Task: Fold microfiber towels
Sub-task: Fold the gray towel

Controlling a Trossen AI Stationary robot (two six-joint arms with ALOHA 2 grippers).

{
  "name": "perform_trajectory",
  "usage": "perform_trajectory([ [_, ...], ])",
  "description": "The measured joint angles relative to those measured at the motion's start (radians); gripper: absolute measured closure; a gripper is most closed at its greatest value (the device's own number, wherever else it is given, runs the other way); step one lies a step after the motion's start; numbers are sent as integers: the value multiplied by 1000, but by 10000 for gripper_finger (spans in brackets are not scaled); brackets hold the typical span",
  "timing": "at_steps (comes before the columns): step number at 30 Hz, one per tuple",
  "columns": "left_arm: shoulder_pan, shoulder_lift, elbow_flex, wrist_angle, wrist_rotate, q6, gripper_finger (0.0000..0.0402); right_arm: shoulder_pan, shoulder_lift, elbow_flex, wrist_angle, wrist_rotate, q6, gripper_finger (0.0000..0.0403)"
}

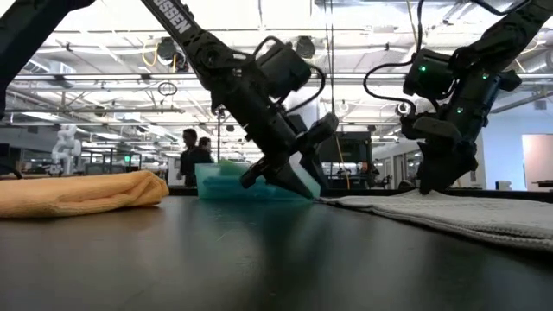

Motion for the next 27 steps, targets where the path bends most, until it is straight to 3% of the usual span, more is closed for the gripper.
perform_trajectory([
  [11, 5, 53, 2, 99, 53, -32, 247, -5, 12, 0, -8, 2, -6, 248],
  [27, 19, 54, 2, 95, 108, 10, 247, -5, 14, 0, -10, 2, -8, 248],
])
